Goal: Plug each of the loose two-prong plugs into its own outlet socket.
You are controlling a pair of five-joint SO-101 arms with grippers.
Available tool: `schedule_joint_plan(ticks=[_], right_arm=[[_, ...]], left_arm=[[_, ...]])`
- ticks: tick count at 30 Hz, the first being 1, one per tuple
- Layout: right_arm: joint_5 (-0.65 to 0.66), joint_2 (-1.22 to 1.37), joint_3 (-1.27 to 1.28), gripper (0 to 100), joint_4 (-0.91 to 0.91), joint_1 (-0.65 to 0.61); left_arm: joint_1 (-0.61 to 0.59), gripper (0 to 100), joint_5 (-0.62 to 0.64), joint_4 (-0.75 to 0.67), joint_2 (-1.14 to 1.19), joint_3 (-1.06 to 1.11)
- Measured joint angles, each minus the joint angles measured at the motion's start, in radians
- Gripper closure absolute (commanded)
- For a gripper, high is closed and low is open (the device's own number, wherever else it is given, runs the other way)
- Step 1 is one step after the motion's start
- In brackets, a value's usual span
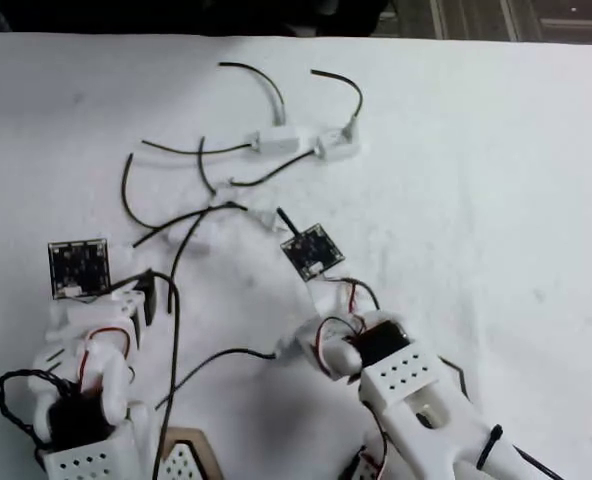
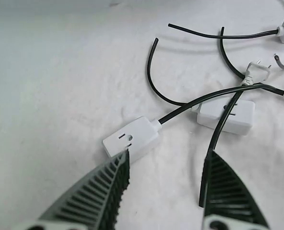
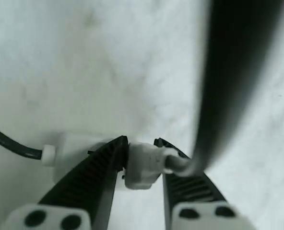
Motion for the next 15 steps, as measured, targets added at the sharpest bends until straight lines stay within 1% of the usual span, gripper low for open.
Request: schedule_joint_plan(ticks=[15], right_arm=[[-0.017,0.002,-0.098,90.0,0.080,-0.006]], left_arm=[[0.000,75,0.000,0.000,0.000,0.000]])
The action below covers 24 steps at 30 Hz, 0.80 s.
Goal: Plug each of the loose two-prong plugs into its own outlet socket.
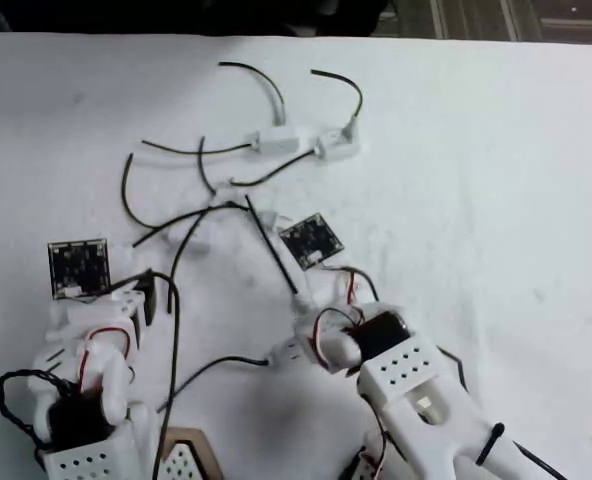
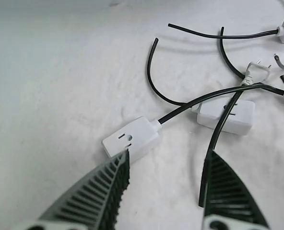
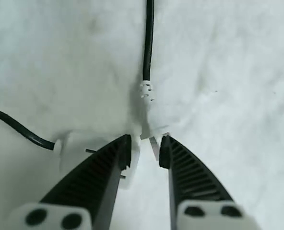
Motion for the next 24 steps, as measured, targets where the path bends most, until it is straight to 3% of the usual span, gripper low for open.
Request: schedule_joint_plan(ticks=[11,17,24], right_arm=[[0.000,0.014,-0.014,90.0,0.012,0.002],[0.008,0.140,-0.184,89.7,0.126,-0.006],[0.201,0.358,-0.339,89.7,0.172,-0.035]], left_arm=[[0.000,75,0.000,0.000,0.000,0.000],[0.000,75,0.000,0.000,0.000,0.000],[0.000,75,0.000,0.000,0.000,0.000]])
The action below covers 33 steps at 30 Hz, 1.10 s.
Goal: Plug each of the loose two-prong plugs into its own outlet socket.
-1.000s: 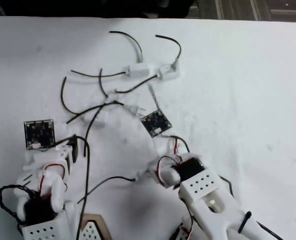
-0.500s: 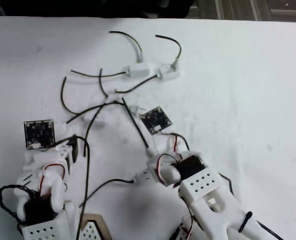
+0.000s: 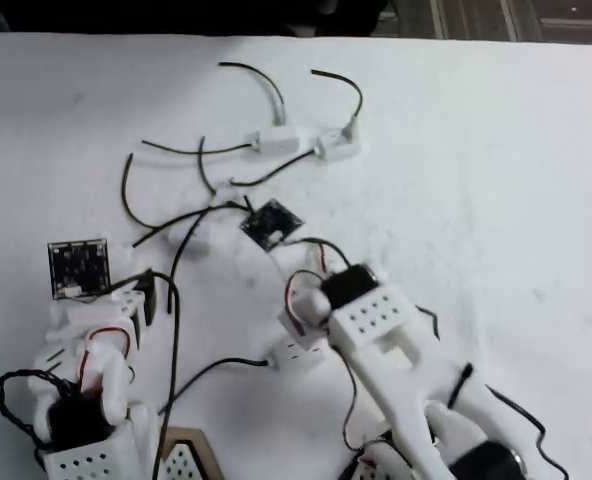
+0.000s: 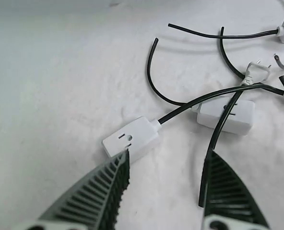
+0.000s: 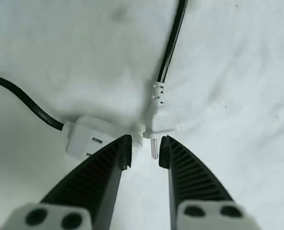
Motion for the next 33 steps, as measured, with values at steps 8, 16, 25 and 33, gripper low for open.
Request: schedule_joint_plan(ticks=[8,16,25,33], right_arm=[[0.101,0.192,-0.100,89.6,0.000,0.000],[0.107,0.382,-0.215,89.6,0.000,0.000],[0.138,0.512,-0.282,90.0,0.000,0.008],[0.239,0.539,-0.281,90.0,-0.012,0.080]], left_arm=[[0.000,75,-0.048,0.000,0.000,0.000],[0.000,75,-0.055,0.000,0.000,0.000],[-0.003,75,-0.055,0.000,0.000,0.000],[-0.003,75,-0.055,0.000,0.000,0.000]])
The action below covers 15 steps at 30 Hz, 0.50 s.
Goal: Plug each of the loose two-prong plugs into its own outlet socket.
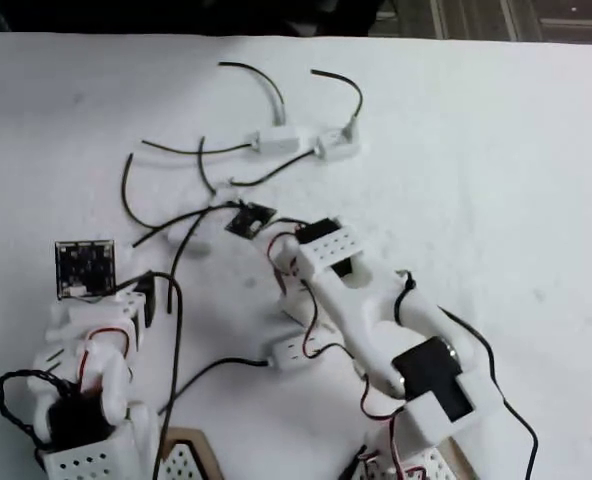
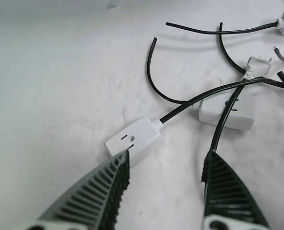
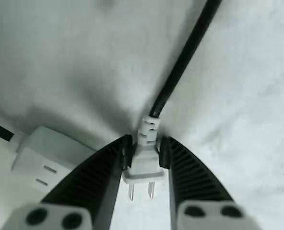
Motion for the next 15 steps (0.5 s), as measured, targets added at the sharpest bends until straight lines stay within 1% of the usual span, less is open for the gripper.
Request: schedule_joint_plan(ticks=[3,6,8,12,15], right_arm=[[0.008,0.000,0.000,90.9,0.000,0.018],[0.008,0.000,0.000,99.1,-0.002,0.023],[0.008,0.000,0.000,97.6,-0.006,0.023],[0.028,-0.003,0.000,98.1,-0.005,0.023],[0.040,-0.069,0.000,98.1,0.035,0.025]], left_arm=[[0.000,75,0.000,0.000,0.000,0.000],[0.000,75,0.000,0.000,0.000,0.000],[0.000,75,0.000,0.000,0.000,0.000],[0.000,75,0.000,0.000,0.000,0.003],[0.000,75,0.000,0.000,0.000,0.018]])
